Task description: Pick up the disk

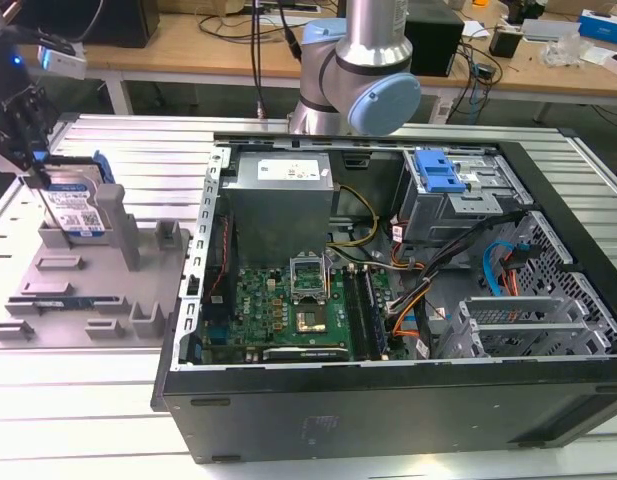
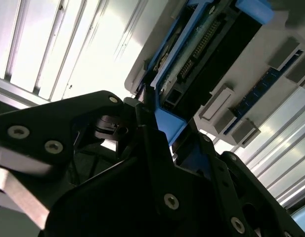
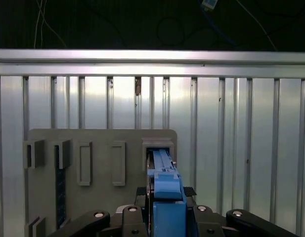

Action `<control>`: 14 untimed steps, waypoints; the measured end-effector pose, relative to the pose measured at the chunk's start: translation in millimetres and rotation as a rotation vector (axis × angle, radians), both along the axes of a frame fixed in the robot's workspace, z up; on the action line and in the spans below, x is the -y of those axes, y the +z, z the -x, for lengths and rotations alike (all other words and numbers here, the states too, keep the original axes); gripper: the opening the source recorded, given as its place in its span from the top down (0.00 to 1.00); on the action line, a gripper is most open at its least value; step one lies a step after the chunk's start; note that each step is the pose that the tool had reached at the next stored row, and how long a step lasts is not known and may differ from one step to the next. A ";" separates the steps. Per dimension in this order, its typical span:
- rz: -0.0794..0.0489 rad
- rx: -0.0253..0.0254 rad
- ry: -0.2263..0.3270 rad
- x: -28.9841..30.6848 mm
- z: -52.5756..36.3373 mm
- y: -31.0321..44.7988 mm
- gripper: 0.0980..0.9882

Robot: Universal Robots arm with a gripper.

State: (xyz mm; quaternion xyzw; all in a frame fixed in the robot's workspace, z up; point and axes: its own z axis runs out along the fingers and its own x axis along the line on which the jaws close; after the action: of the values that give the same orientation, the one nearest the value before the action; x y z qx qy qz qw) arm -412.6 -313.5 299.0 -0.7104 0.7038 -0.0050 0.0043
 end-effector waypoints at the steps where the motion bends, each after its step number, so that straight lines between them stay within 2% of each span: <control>1: -0.001 0.0000 0.000 0.0 0.0 0.5 0.70; 6: -0.003 -0.0001 0.000 0.0 0.0 3.5 0.70; 14: -0.003 0.0001 0.000 0.0 0.0 15.2 0.70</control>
State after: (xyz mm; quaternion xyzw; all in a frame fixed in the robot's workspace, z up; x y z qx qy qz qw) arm -412.6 -313.5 314.2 -0.7104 0.7038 -0.0041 0.0053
